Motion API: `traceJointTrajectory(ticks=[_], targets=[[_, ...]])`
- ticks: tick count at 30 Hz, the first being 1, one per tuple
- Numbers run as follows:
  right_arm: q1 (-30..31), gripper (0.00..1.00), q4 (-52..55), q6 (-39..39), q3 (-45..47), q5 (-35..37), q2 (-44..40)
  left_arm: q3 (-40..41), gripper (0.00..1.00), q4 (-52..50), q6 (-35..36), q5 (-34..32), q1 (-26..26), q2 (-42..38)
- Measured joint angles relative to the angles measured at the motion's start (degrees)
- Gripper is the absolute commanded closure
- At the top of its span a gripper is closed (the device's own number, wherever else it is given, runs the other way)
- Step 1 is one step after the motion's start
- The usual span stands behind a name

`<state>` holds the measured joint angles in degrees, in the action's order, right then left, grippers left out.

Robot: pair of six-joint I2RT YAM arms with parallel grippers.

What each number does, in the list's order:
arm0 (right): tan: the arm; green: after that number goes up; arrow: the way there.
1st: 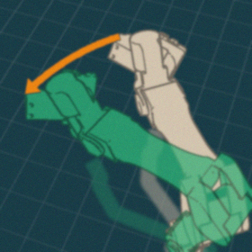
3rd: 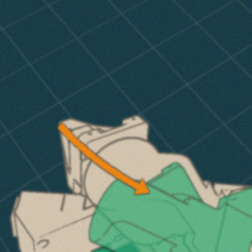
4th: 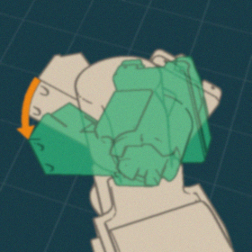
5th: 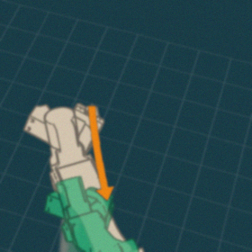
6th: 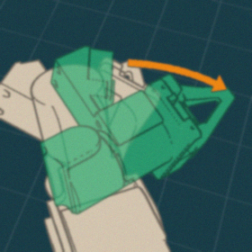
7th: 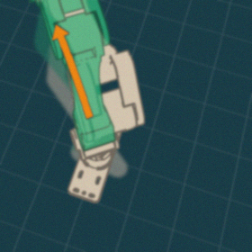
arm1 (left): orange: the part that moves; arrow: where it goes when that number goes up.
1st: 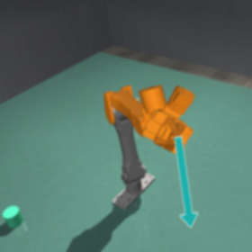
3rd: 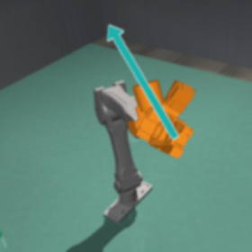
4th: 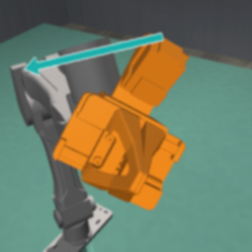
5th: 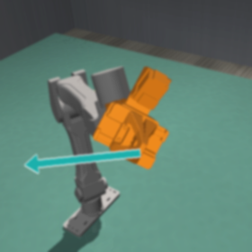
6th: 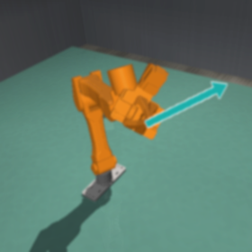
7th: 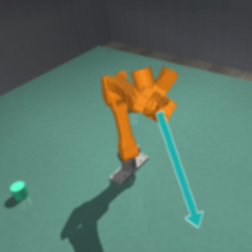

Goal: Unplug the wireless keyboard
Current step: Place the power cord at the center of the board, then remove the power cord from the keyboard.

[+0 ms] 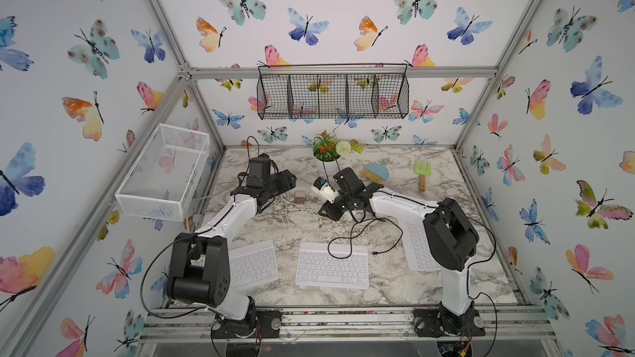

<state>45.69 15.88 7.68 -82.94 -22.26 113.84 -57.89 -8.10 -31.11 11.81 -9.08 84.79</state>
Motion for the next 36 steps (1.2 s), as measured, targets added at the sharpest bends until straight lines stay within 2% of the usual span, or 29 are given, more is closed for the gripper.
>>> traceJointTrajectory(ticks=[8, 15, 20, 30, 36], targets=[[4.11, 0.66, -0.96, 13.55, 0.2, -5.31, 0.0, 14.8, 0.33, -14.53, -5.18, -8.68, 2.71, -14.27], [8.5, 0.64, -2.43, 25.55, -0.55, -7.96, 0.57, 20.48, 0.33, -22.25, -9.79, -12.09, 3.78, -19.45], [12.31, 0.64, -1.73, 32.06, -4.79, -7.96, 4.48, 23.52, 0.34, -25.64, -12.96, -13.53, 3.78, -22.86], [15.3, 0.68, -1.4, 36.37, -12.52, -7.82, 13.73, 25.46, 0.36, -28.87, -17.38, -15.45, 3.78, -23.1], [15.26, 0.63, -1.95, 36.52, -17.29, -7.45, 19.19, 29.73, 0.37, -27.96, -19.98, -15.28, 3.91, -23.15]])
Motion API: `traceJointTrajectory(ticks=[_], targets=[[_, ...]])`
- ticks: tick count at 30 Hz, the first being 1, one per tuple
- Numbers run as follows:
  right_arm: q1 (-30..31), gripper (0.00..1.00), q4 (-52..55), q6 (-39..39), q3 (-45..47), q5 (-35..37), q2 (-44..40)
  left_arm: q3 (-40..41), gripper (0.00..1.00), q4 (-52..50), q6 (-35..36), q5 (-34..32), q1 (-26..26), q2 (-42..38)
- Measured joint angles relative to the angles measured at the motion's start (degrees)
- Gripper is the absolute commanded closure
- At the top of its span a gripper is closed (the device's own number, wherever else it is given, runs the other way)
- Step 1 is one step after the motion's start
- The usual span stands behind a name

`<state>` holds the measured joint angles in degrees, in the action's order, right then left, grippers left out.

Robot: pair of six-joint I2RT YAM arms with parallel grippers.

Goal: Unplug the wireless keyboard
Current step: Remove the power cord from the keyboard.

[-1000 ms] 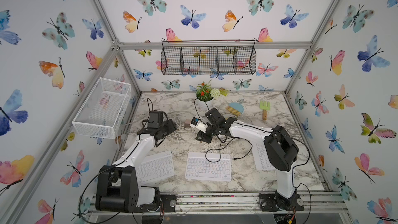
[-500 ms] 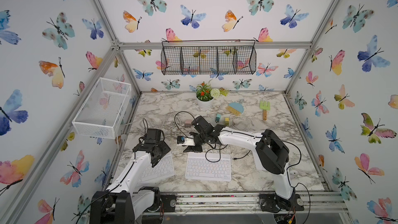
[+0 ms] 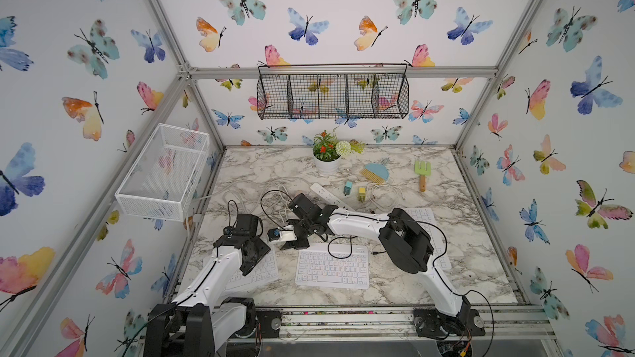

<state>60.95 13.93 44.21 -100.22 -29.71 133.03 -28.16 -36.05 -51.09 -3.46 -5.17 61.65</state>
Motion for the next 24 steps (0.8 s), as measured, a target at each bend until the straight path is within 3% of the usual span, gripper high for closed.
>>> traceJointTrajectory(ticks=[11, 24], targets=[[-0.26, 0.62, 0.33, -2.01, -8.39, 0.39, 7.82, 1.05, 0.37, 0.98, -1.9, 0.15, 0.57, -0.85], [-0.28, 0.83, 3.65, -1.46, -13.6, 2.93, 10.67, 1.4, 0.37, 2.6, -1.88, 0.39, 0.57, -0.81]])
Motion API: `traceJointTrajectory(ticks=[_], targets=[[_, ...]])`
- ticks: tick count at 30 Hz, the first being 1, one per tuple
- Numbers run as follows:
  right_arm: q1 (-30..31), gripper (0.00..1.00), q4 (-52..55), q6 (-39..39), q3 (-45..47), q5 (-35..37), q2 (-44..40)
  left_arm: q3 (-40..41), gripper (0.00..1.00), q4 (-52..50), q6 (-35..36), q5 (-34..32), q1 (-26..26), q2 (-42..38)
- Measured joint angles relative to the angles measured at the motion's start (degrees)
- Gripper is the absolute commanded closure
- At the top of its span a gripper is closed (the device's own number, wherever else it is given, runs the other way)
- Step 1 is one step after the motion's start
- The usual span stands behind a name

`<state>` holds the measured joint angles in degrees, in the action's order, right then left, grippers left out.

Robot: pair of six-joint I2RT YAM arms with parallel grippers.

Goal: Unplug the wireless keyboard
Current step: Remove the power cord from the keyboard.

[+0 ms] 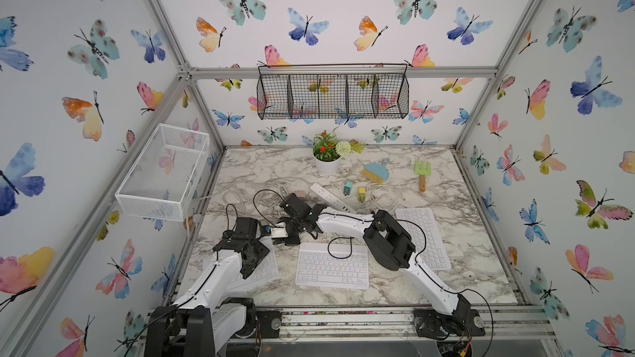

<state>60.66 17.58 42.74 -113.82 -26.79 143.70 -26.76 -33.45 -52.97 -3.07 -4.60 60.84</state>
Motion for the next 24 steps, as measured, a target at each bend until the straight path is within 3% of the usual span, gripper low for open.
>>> traceJointTrajectory(ticks=[8, 18, 21, 24], targets=[[-0.09, 0.88, 2.82, -0.7, -0.94, 0.87, -0.02, -0.02, 0.37, 0.87, 0.31, 0.0, 0.0, 0.46], [-0.66, 0.89, -3.43, -7.19, 8.63, 2.47, -5.01, -0.02, 0.39, 4.72, 1.6, 0.87, 0.04, 2.45], [-0.66, 0.75, -3.21, -8.09, 9.64, 3.85, -5.81, -0.04, 0.39, 6.19, 1.97, 1.09, 0.04, 3.08], [-0.83, 0.7, -2.21, -8.81, 9.29, 5.09, -5.97, 0.0, 0.39, 7.98, 2.23, 1.22, 0.04, 3.72]])
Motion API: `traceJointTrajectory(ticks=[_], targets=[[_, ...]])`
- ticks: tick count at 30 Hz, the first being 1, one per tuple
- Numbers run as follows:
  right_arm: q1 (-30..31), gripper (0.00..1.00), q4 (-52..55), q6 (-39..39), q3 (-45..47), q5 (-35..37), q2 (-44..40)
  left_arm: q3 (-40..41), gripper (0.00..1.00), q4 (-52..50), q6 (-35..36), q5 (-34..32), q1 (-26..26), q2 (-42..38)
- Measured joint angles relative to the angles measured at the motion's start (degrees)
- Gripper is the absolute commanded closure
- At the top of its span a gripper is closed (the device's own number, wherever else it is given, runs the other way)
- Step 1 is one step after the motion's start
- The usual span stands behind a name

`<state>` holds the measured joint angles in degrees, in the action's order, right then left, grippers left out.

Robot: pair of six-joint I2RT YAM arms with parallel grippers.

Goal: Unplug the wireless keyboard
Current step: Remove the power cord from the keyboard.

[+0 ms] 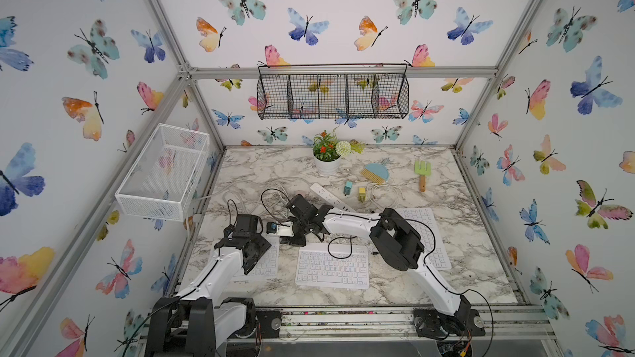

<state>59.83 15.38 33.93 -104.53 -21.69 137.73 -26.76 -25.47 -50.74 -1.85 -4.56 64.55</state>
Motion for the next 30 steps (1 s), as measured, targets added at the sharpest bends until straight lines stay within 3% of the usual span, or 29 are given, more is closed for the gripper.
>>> traceJointTrajectory(ticks=[12, 21, 30], targets=[[-0.37, 0.72, 10.58, -2.84, -8.17, 3.87, 2.54, 1.36, 0.4, 5.16, 0.46, 0.35, 0.0, 0.07], [-0.09, 0.88, 16.35, -4.48, -19.32, 4.28, 8.57, 2.4, 0.4, 10.14, 1.86, 0.7, 0.31, 0.57], [0.22, 0.92, 13.27, -4.15, -14.25, 5.49, 6.1, 2.99, 0.4, 13.27, 2.75, 1.44, 0.37, 1.51]])
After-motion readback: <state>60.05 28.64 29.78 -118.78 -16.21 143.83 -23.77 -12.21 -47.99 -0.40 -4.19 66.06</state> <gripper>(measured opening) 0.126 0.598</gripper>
